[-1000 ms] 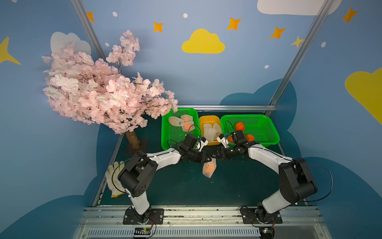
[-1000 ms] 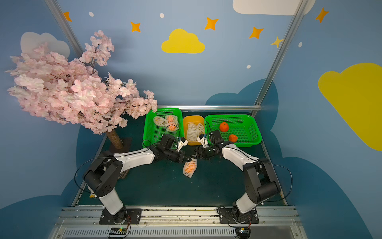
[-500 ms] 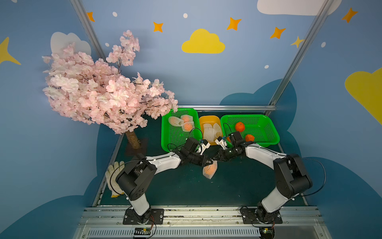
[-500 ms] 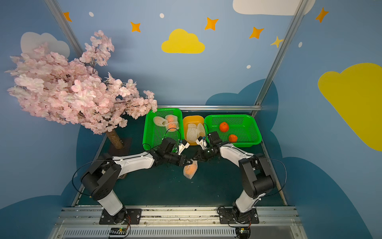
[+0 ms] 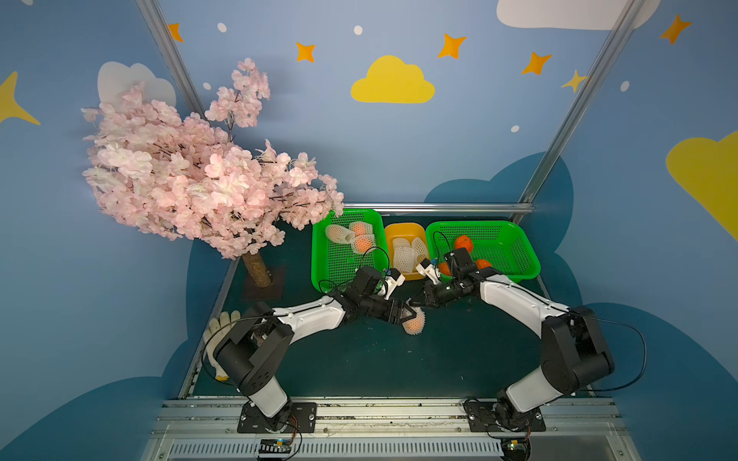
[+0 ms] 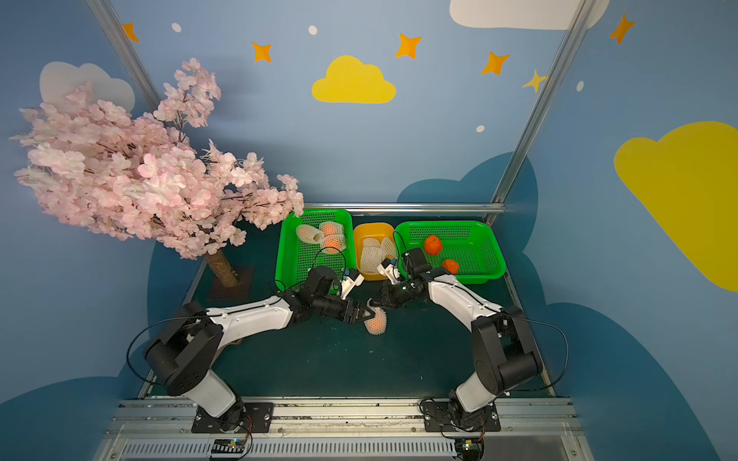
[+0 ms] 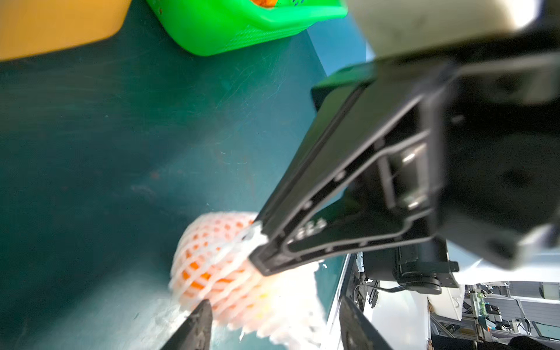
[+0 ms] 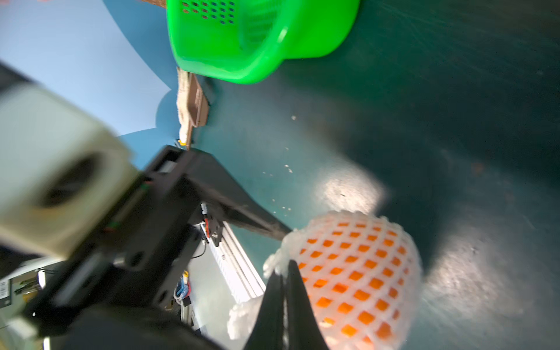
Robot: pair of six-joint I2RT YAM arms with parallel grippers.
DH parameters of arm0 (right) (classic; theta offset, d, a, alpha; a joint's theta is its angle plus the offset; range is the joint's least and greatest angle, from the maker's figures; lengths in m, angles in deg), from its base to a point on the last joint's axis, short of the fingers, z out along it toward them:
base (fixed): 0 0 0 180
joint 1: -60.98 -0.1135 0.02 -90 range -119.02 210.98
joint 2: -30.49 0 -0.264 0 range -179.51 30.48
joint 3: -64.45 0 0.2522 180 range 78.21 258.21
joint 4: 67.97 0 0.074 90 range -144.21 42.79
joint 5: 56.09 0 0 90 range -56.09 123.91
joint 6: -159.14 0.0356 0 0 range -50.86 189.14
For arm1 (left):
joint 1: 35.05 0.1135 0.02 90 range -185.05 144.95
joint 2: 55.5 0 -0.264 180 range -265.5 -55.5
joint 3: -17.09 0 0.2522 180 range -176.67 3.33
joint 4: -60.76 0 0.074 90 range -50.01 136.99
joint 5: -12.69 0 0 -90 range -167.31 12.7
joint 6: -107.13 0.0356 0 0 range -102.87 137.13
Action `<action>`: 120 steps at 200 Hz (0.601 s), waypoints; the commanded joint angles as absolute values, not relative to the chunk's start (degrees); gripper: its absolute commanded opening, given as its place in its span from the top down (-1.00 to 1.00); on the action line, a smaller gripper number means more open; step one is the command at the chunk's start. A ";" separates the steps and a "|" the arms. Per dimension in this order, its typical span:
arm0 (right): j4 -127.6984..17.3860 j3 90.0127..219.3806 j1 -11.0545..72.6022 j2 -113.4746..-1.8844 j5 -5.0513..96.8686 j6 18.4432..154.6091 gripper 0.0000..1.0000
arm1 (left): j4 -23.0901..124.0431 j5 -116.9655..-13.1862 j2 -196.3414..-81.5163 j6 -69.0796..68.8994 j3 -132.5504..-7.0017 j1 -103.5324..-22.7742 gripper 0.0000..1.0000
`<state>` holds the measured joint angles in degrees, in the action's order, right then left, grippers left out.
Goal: Remove foam nets from oranges
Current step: Remove the foam net from the orange.
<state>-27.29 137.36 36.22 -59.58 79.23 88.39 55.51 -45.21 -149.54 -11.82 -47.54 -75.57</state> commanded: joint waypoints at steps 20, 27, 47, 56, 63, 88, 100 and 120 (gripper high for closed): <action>-26.26 139.98 36.79 -59.69 83.80 93.74 1.00 | 53.55 -47.48 -149.47 -10.58 -47.81 -75.48 -0.35; -26.22 140.14 37.00 -59.99 84.32 94.62 1.00 | 53.56 -47.78 -149.63 -10.44 -47.99 -75.48 -0.35; -25.31 140.70 37.33 -61.34 85.60 96.41 1.00 | 53.15 -49.45 -150.29 -10.19 -48.78 -75.48 -0.35; -24.40 141.18 37.57 -62.32 86.30 97.06 1.00 | 53.27 -49.71 -150.58 -10.09 -49.16 -75.48 -0.35; -24.01 141.47 37.55 -62.98 86.79 97.45 1.00 | 53.40 -49.72 -150.80 -10.06 -49.39 -75.51 -0.35; -25.21 141.27 37.99 -64.25 88.85 100.28 1.00 | 52.12 -50.33 -152.13 -9.42 -50.70 -75.57 -0.35; -25.77 141.30 38.28 -64.64 89.49 101.65 1.00 | 51.59 -50.28 -152.90 -9.28 -51.14 -75.57 -0.33; -26.70 141.29 38.99 -65.22 90.70 103.93 1.00 | 51.29 -49.80 -153.57 -9.32 -51.61 -75.57 -0.13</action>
<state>-26.11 140.14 38.21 -64.47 87.38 100.25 52.73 -49.75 -152.25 -10.33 -50.14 -75.57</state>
